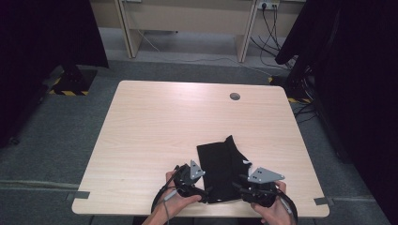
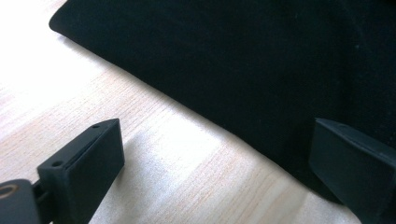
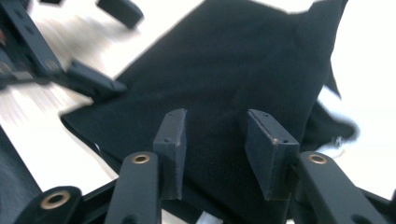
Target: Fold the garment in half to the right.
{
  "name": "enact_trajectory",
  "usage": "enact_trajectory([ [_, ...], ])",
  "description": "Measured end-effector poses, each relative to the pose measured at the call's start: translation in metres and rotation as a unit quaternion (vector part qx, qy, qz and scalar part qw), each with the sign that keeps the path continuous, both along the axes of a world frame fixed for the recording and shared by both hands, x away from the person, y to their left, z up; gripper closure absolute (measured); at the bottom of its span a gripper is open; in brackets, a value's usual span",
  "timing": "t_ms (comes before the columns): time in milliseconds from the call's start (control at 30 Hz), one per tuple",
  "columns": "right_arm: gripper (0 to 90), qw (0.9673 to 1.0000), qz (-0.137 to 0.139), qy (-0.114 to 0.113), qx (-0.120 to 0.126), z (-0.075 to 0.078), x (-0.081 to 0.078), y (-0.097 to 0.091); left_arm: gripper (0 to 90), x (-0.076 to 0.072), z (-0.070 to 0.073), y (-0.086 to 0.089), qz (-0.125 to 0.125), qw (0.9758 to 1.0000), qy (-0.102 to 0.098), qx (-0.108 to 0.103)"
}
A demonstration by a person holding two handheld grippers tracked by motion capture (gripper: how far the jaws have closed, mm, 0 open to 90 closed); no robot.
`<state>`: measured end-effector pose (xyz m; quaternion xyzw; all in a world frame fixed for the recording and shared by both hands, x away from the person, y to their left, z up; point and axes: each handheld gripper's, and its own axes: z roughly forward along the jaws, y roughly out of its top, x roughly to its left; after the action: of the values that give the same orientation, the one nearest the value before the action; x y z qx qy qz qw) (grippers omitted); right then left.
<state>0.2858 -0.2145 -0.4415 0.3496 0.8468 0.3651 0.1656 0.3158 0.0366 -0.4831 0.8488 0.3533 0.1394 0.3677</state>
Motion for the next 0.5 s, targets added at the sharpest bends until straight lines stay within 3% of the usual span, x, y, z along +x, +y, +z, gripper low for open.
enact_trajectory([
  [67,61.5,0.9999,-0.004,0.009,-0.004,-0.007,0.001,-0.002,3.0,0.000,0.000,0.000,0.000,1.0000,-0.001,-0.001],
  [133,70.3,0.9999,0.000,0.014,-0.010,-0.015,0.003,-0.004,3.0,0.000,0.000,0.000,0.000,1.0000,-0.001,-0.001],
  [233,83.7,1.0000,-0.003,-0.003,-0.003,-0.019,0.004,-0.011,3.0,0.000,0.000,0.001,0.000,1.0000,-0.002,-0.001],
  [500,85.4,0.9982,-0.035,-0.038,0.031,0.002,-0.001,-0.040,3.0,0.000,0.000,0.001,-0.001,1.0000,-0.002,-0.001],
])
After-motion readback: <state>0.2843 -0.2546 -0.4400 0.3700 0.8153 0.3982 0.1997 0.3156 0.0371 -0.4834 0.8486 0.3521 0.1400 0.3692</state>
